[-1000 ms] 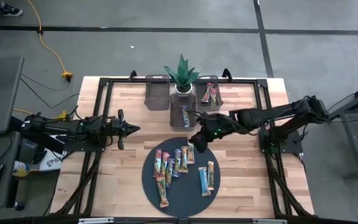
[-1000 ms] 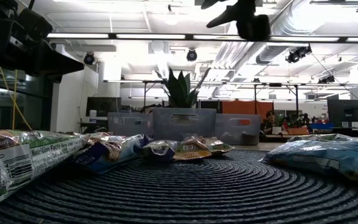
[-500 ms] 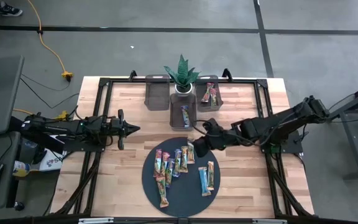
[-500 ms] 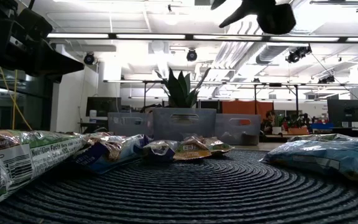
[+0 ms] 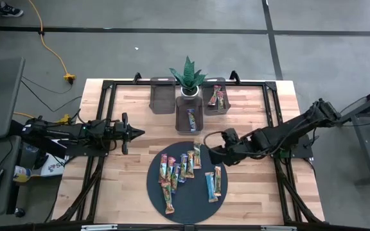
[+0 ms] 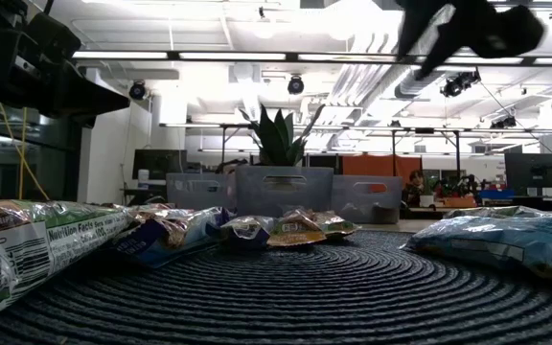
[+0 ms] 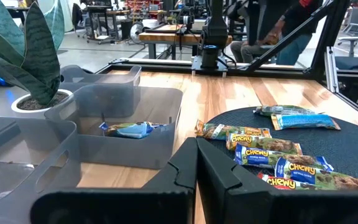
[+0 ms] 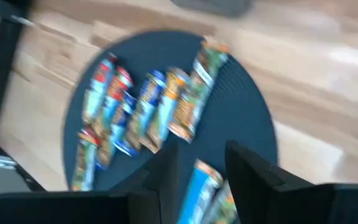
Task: Pick and place Granola Bars by type
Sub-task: Put the yellow granola bar into the left black bin
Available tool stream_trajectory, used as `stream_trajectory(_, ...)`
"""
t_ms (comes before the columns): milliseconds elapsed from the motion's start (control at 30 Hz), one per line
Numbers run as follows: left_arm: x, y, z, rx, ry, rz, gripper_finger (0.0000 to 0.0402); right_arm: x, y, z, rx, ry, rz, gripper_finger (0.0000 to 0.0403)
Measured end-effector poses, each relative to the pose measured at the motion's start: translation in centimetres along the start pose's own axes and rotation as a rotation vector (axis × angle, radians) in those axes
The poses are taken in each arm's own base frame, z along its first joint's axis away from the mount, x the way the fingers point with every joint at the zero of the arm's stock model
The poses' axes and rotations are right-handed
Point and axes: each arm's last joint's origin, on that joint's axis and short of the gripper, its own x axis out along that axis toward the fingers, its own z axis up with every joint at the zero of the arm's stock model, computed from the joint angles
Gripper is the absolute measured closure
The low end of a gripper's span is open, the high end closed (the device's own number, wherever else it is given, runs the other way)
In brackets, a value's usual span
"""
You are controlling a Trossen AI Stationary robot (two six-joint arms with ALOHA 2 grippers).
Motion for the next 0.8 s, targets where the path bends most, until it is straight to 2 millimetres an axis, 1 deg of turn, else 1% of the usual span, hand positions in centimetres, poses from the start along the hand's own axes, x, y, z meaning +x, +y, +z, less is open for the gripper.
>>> stream_trajectory(167, 0.0, 0.0, 0.0, 0.0, 0.0, 0.0, 0.04, 0.1, -0.8, -1.5, 0.031, 0.094, -0.097, 0.0289)
stream_trajectory(267, 0.0, 0.0, 0.0, 0.0, 0.0, 0.0, 0.04, 1.0, -0.8, -2.7, 0.034, 0.155, -0.151, 0.0289)
stream_trajectory(400, 0.0, 0.0, 0.0, 0.0, 0.001, 0.0, 0.04, 2.4, -0.8, -4.0, 0.027, 0.186, -0.201, 0.0289)
stream_trajectory(600, 0.0, 0.0, 0.0, 0.0, 0.0, 0.0, 0.04, 3.4, -0.5, -4.6, 0.021, 0.18, -0.207, 0.0282)
stream_trajectory(800, 0.0, 0.0, 0.0, 0.0, 0.0, 0.0, 0.04, 4.2, -0.2, -4.8, 0.007, 0.138, -0.192, 0.0244)
